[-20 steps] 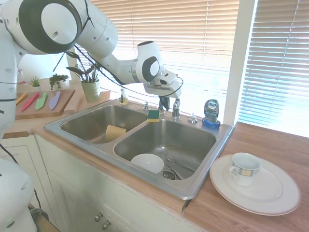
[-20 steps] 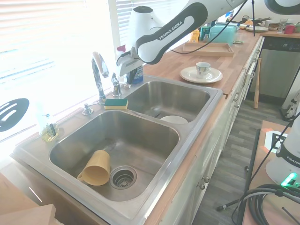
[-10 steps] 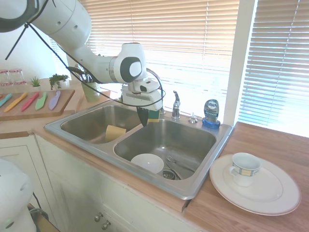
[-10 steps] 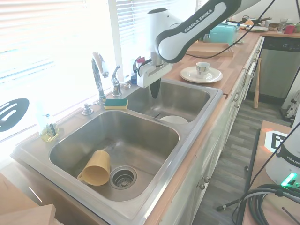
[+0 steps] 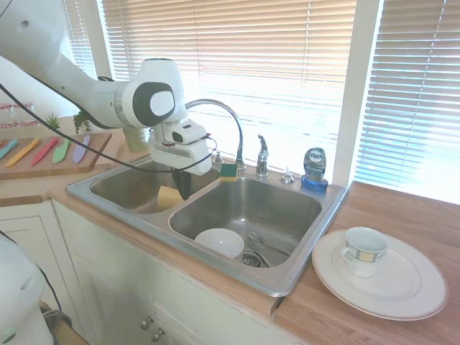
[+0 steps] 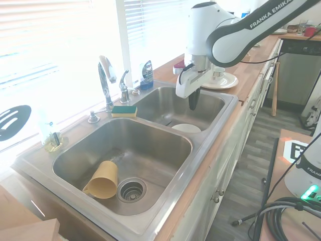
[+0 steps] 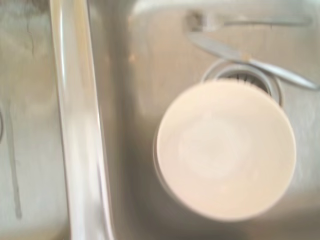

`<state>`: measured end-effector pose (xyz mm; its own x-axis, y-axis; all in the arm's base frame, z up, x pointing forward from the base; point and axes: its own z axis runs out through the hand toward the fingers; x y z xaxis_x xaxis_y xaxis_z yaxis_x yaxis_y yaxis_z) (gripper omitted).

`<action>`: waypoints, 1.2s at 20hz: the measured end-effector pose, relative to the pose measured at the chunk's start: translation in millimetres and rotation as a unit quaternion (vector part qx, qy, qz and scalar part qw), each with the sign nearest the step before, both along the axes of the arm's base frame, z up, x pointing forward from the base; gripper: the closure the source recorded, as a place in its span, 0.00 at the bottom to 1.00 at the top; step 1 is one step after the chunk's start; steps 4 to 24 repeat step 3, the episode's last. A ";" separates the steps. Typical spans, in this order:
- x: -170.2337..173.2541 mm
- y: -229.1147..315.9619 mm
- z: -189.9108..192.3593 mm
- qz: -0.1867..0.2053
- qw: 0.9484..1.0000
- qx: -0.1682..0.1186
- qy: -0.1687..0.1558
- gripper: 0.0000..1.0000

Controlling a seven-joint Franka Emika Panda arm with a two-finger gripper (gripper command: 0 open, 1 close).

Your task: Turn on the faucet

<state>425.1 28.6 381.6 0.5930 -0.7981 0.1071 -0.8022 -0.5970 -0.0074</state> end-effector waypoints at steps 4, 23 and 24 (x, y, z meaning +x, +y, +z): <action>-9.1 1.8 -3.6 -0.001 1.000 0.002 0.003 0.00; -9.1 1.8 -3.6 -0.001 1.000 0.002 0.003 0.00; -9.1 1.8 -3.6 -0.001 1.000 0.002 0.003 0.00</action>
